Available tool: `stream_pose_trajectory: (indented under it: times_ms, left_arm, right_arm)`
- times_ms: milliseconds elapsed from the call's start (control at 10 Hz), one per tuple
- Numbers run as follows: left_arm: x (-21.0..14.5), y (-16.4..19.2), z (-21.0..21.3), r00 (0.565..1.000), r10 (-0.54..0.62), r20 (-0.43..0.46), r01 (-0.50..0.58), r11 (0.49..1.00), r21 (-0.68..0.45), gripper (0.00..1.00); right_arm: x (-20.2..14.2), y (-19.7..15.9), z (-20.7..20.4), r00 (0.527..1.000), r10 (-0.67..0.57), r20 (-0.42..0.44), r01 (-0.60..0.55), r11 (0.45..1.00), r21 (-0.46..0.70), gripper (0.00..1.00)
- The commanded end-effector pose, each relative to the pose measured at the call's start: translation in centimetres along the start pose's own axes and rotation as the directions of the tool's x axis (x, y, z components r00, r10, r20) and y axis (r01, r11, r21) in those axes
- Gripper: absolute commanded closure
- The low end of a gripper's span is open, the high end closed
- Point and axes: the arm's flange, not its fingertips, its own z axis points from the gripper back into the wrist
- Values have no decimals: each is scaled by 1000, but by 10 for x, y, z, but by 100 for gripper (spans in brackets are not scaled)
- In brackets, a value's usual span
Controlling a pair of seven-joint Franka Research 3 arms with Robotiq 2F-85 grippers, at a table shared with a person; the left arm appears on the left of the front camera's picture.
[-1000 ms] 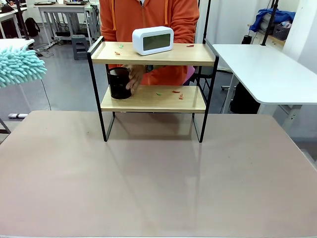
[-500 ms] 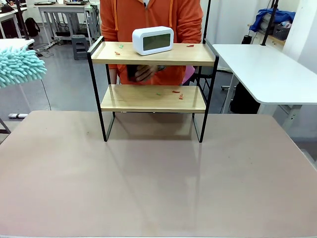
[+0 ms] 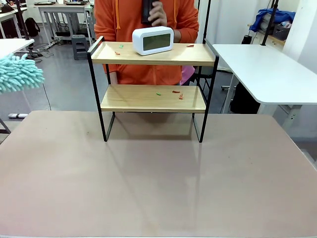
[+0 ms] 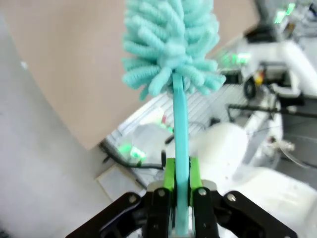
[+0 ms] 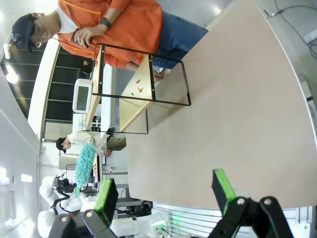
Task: Clean the shelf.
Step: Clean the specific tier of the Shelf with the Duster once objects are removed.
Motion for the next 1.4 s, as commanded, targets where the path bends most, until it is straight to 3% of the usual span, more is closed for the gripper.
stream_pose_trajectory:
  times_ms: [0, 200, 300, 400, 800, 1000, 1100, 1300]
  left_arm:
    - [-2, -37, -11, 974, -125, -187, 136, 989, 52, 88]
    - [10, -68, -48, 915, -242, -323, 265, 964, 29, 88]
    - [23, -82, -74, 910, -249, -332, 278, 960, 43, 88]
    - [36, -95, -97, 944, -218, -246, 257, 956, 139, 88]
    - [77, -155, -188, 978, -207, -39, 211, 953, 218, 88]
    - [101, -166, -222, 989, -149, -18, 150, 963, 225, 88]
    - [111, -166, -223, 989, -132, -60, 142, 968, 208, 88]
    - [92, -163, -211, 983, -178, -34, 181, 957, 226, 88]
  right_arm:
    - [2, 2, -1, 1000, 25, 10, -25, 999, 24, 0]
    - [2, 2, -1, 1000, 25, 10, -25, 999, 24, 0]
    - [2, 2, -1, 1000, 25, 10, -25, 999, 24, 0]
    - [2, 2, -1, 1000, 25, 10, -25, 999, 24, 0]
    - [2, 2, -1, 1000, 25, 10, -25, 999, 24, 0]
    - [2, 2, -1, 1000, 25, 10, -25, 999, 24, 0]
    - [2, 2, -1, 1000, 25, 10, -25, 999, 24, 0]
    - [2, 2, -1, 1000, 25, 10, -25, 999, 24, 0]
